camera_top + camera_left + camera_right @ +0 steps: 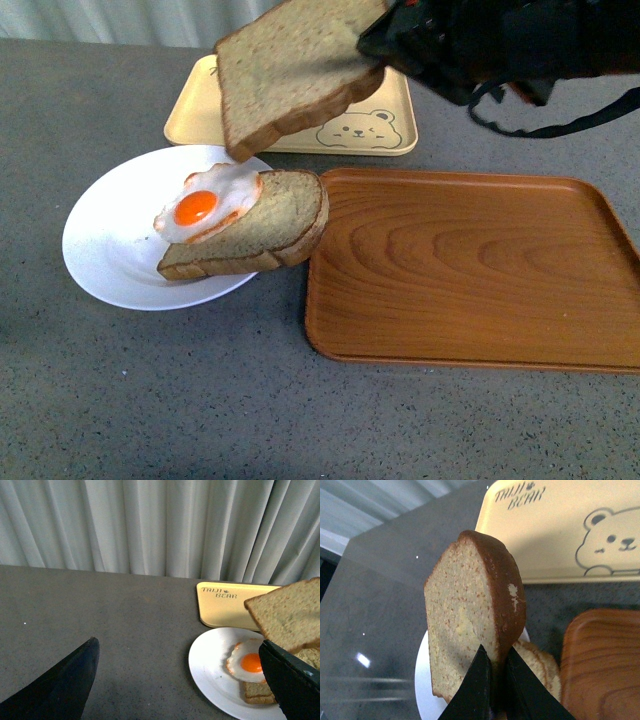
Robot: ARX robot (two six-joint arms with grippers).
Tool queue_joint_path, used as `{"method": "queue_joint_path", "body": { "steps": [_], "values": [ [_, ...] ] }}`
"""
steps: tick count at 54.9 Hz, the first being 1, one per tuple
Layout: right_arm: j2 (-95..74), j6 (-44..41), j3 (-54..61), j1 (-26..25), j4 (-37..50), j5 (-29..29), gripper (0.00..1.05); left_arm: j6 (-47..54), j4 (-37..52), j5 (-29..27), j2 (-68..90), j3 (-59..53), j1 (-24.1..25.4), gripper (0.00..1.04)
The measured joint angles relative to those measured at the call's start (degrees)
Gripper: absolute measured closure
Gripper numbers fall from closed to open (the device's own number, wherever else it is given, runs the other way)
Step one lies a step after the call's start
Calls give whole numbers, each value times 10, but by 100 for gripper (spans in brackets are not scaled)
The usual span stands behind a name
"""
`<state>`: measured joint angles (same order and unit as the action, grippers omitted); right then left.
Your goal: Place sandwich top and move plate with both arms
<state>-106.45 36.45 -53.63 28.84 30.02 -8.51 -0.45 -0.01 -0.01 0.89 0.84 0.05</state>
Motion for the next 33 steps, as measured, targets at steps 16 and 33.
{"method": "queue_joint_path", "body": {
  "steps": [16, 33],
  "values": [
    [-54, 18, -20, 57, 0, 44, 103, 0, 0, 0, 0, 0, 0, 9],
    [-95, 29, -54, 83, -12, 76, 103, 0, 0, 0, 0, 0, 0, 9]
  ]
}}
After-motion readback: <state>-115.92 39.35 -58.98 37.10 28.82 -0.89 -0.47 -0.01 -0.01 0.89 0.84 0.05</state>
